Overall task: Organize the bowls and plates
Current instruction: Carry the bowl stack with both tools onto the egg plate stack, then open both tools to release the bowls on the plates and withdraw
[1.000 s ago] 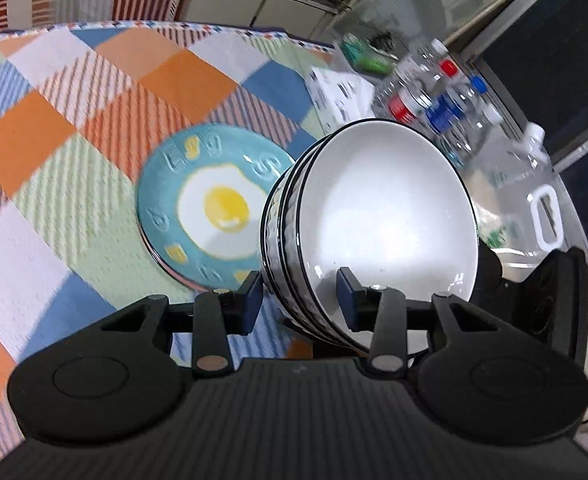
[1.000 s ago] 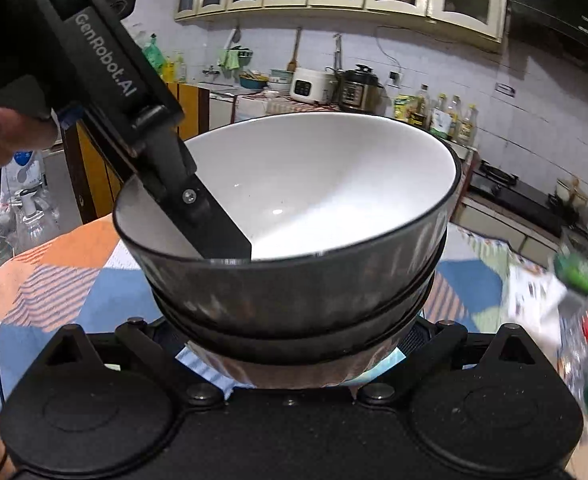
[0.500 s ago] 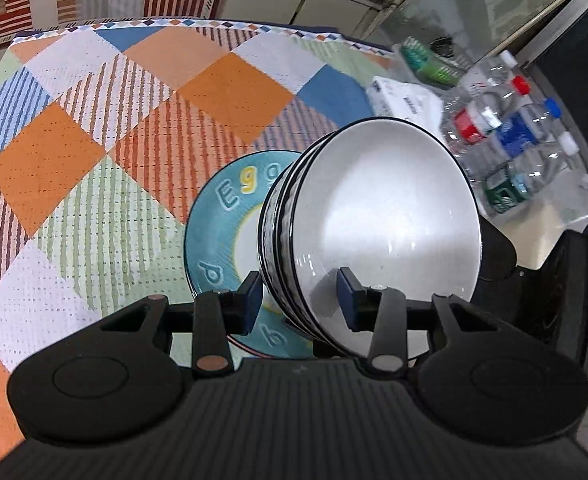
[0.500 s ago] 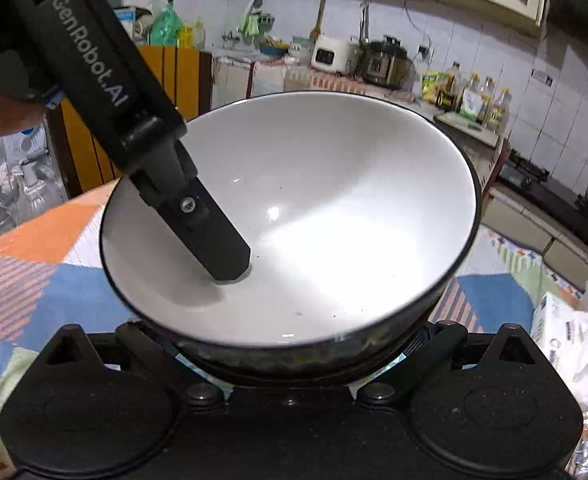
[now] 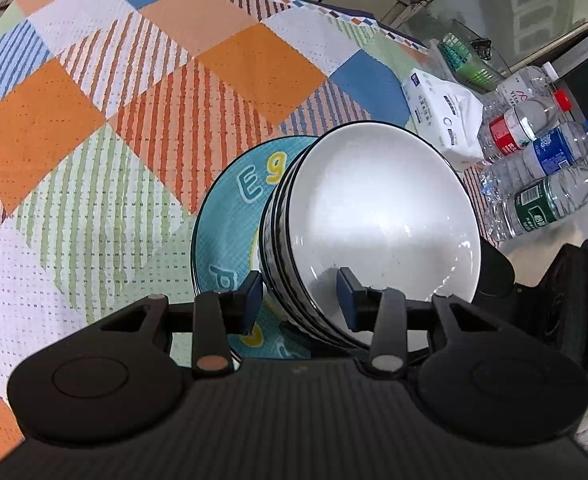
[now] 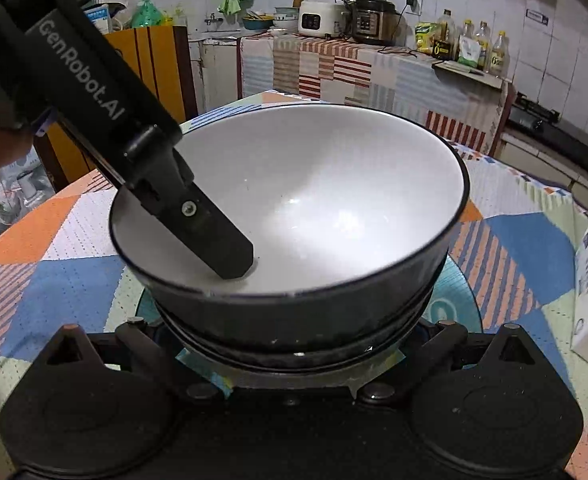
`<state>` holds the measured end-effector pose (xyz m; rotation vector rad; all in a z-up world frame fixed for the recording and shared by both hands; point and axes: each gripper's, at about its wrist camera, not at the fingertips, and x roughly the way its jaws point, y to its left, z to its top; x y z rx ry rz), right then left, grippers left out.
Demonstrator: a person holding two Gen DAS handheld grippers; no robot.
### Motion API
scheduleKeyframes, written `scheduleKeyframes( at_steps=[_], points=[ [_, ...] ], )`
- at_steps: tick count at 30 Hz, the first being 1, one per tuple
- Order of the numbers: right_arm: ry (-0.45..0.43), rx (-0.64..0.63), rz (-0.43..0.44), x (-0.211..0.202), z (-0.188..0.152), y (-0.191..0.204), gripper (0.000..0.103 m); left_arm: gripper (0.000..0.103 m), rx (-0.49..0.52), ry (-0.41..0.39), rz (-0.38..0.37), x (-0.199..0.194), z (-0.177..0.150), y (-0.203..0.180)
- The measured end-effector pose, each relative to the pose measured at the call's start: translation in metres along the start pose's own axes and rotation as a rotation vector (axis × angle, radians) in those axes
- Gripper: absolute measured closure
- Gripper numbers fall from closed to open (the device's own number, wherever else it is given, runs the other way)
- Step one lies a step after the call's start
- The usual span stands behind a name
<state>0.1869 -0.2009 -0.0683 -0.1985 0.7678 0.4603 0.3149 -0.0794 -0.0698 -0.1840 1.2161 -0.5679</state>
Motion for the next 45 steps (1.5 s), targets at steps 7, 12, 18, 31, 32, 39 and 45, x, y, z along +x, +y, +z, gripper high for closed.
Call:
scheduleKeyframes(
  at_steps=[7,12,18,31,32,39,45],
  points=[
    [-0.008,-0.006,0.002,0.007,-0.002,-0.003,0.002,0.065,0.005,-0.009,0.023,0.006,-0.001,-0.001],
    [-0.002,-0.015,0.0,0.007,-0.002,-0.003,0.002,0.065,0.04,-0.037,0.025,0.005,-0.008,-0.004],
    [0.008,0.014,-0.015,0.006,-0.006,-0.001,0.001,0.064,0.079,-0.109,0.06,0.005,-0.021,-0.012],
    [-0.014,0.138,-0.094,-0.03,-0.025,0.008,0.002,0.061,0.133,-0.279,0.186,-0.041,-0.056,-0.038],
    [-0.014,0.145,-0.1,-0.033,-0.026,0.009,0.002,0.06,0.132,-0.284,0.185,-0.045,-0.059,-0.039],
    [-0.03,0.159,-0.129,-0.051,-0.021,0.015,0.002,0.059,0.142,-0.305,0.202,-0.072,-0.08,-0.049],
    [-0.085,0.172,-0.181,-0.075,-0.016,0.025,0.002,0.058,0.126,-0.325,0.206,-0.092,-0.1,-0.057]
  ],
)
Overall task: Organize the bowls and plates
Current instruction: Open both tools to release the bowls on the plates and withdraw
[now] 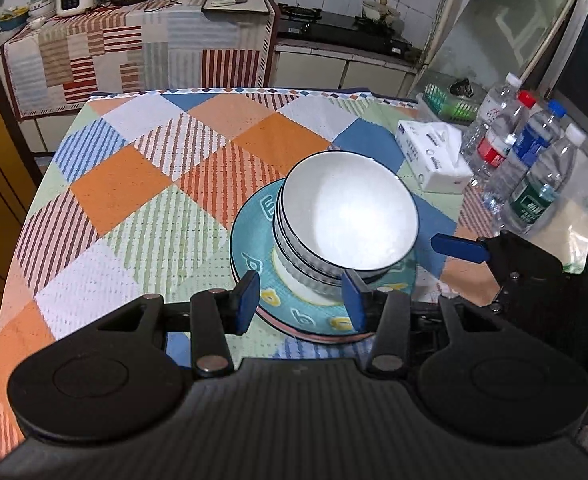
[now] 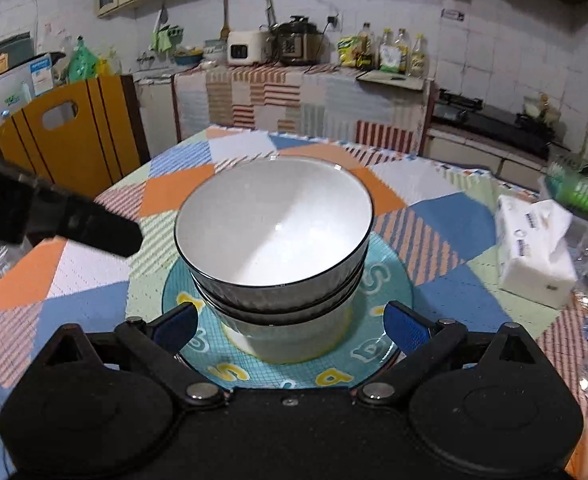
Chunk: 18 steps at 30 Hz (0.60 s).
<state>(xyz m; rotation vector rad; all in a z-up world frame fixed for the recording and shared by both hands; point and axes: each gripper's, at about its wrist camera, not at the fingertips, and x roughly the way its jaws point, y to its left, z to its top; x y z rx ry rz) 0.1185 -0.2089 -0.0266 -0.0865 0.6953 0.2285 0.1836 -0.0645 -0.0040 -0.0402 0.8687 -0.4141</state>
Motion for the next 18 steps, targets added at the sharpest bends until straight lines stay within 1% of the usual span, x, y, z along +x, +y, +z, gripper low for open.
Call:
scheduleKeyframes(
  at_steps=[2,5,7,10,14,18],
  points=[
    [-0.014,0.015,-0.007,-0.01,0.001,0.001,0.002,0.056,-0.012,-0.009,0.0,-0.011,-0.002,-0.001],
    [-0.018,0.028,-0.045,-0.022,0.004,0.005,0.002,0.054,-0.019,-0.023,0.012,-0.026,-0.007,-0.001],
    [-0.031,0.031,-0.048,-0.033,0.003,0.008,0.002,0.053,-0.03,-0.028,0.015,-0.036,-0.01,0.0],
    [-0.046,0.018,-0.044,-0.048,0.003,0.018,0.002,0.05,-0.041,-0.005,0.024,-0.048,-0.012,0.003],
    [-0.036,0.015,-0.076,-0.064,0.007,0.028,0.002,0.048,-0.061,-0.007,0.05,-0.065,-0.017,0.009],
    [-0.016,0.055,-0.121,-0.076,0.008,0.033,0.002,0.047,-0.077,-0.002,0.069,-0.073,-0.024,0.014]
  ],
)
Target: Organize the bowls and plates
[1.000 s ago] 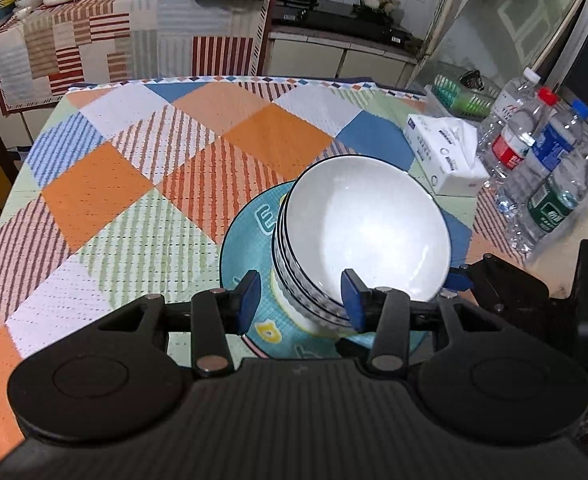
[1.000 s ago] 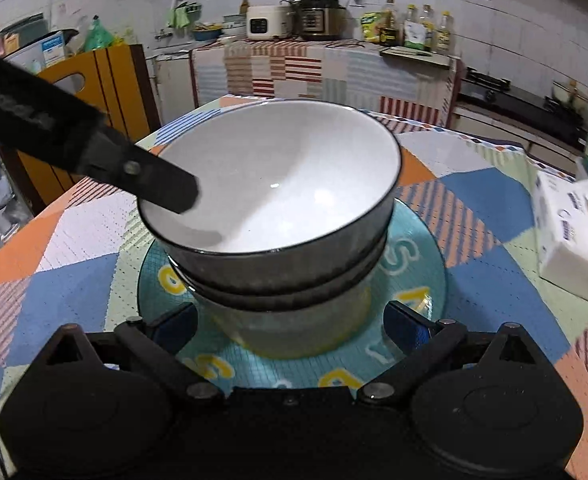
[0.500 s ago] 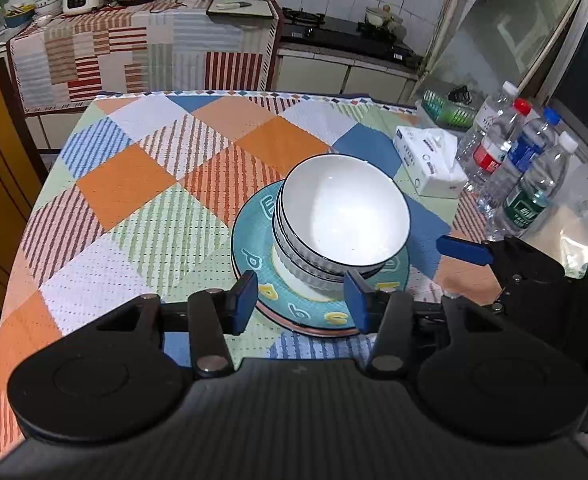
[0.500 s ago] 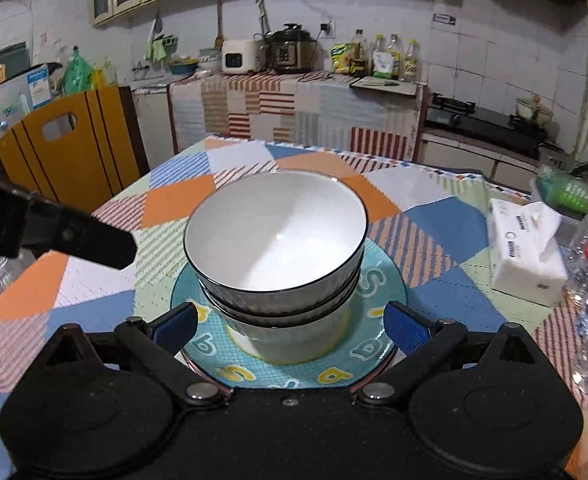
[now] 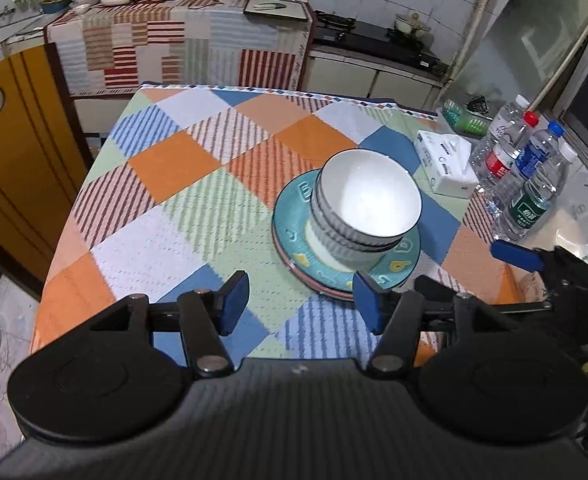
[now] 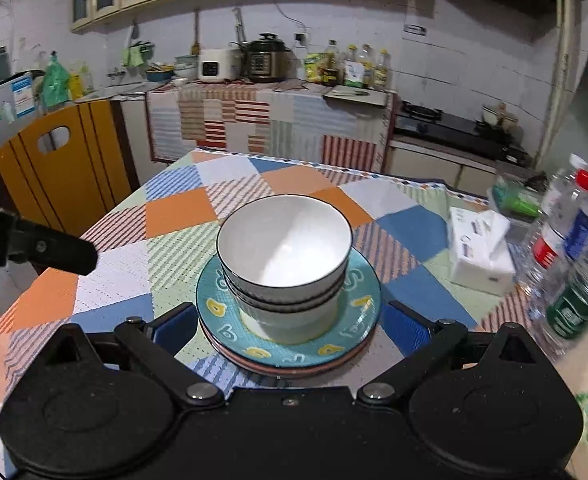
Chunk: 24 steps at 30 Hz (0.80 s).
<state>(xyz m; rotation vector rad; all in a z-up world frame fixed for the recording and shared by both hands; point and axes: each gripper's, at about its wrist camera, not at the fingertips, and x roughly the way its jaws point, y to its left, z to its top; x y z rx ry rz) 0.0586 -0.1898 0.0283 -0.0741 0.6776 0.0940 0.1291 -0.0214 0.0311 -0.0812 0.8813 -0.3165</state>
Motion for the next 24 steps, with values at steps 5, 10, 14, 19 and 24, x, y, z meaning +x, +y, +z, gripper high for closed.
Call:
scheduleKeyframes(
  at_steps=[5,10,14,19,24],
  points=[
    [0.035,0.089,-0.017,-0.014,-0.004,-0.003,0.002,0.046,0.023,0.012,0.022,-0.005,-0.01,0.001],
    [0.047,0.096,-0.076,-0.027,-0.01,0.001,0.002,0.045,0.022,0.024,0.028,-0.009,-0.021,0.002],
    [0.044,0.126,-0.048,-0.037,-0.016,0.001,0.002,0.035,0.019,0.017,0.026,-0.01,-0.029,0.0],
    [0.035,0.135,-0.043,-0.049,-0.019,0.003,0.002,0.031,0.029,0.015,0.036,-0.01,-0.037,-0.002],
    [0.009,0.127,-0.064,-0.055,-0.026,0.005,0.002,0.019,0.03,-0.002,0.046,-0.011,-0.044,-0.001]
  ],
)
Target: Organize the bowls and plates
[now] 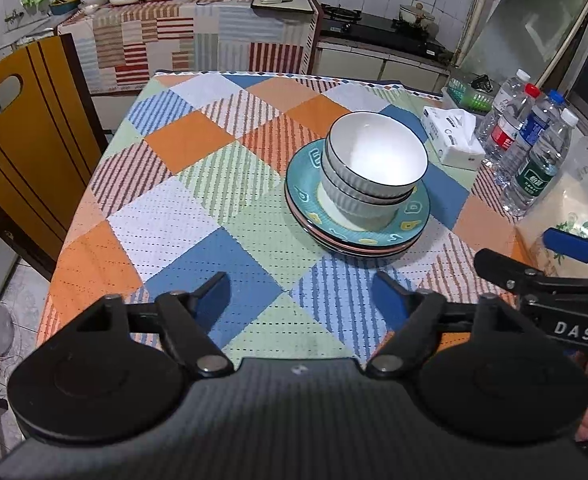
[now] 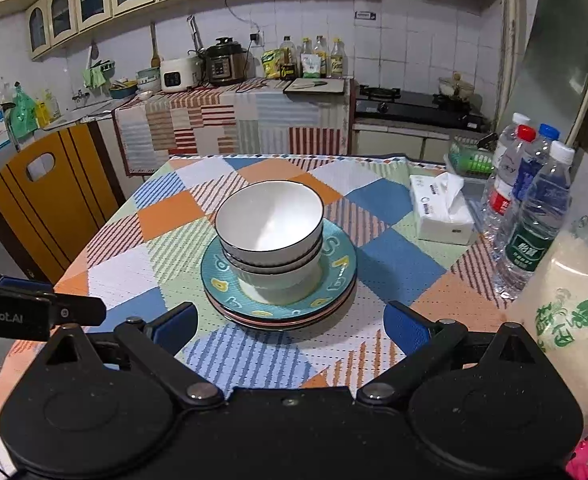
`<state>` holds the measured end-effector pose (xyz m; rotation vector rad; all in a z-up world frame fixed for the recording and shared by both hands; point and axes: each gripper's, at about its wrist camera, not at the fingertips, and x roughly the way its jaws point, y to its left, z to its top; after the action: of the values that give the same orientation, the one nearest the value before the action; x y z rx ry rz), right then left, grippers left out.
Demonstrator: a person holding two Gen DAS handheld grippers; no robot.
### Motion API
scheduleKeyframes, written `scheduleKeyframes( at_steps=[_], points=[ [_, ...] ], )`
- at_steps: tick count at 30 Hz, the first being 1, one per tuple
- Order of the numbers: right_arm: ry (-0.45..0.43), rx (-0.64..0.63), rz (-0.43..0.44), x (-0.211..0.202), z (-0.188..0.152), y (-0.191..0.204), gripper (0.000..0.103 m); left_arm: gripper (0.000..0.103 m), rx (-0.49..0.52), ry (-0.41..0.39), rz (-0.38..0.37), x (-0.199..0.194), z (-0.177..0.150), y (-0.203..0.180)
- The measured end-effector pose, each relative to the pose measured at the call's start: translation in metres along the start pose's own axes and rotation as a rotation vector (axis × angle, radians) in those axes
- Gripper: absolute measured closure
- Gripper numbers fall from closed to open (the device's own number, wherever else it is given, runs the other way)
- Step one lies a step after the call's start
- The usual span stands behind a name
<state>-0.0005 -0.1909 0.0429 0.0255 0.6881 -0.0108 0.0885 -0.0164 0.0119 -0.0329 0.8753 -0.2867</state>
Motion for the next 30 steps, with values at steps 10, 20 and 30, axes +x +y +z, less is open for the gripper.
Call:
scheduleKeyframes(
  at_steps=[10,20,30],
  points=[
    [-0.081,-0.02,-0.022,-0.025,-0.006,0.007,0.001,0.007,0.011,-0.065,0.035,-0.006,-0.014,0.001],
    [-0.016,-0.025,-0.061,-0.026,-0.015,0.011,0.001,0.007,-0.024,-0.001,0.015,0.004,-0.02,0.001],
    [0.006,-0.007,-0.1,-0.024,-0.022,0.007,0.001,0.007,0.034,-0.031,0.006,-0.003,-0.027,-0.006]
  ],
)
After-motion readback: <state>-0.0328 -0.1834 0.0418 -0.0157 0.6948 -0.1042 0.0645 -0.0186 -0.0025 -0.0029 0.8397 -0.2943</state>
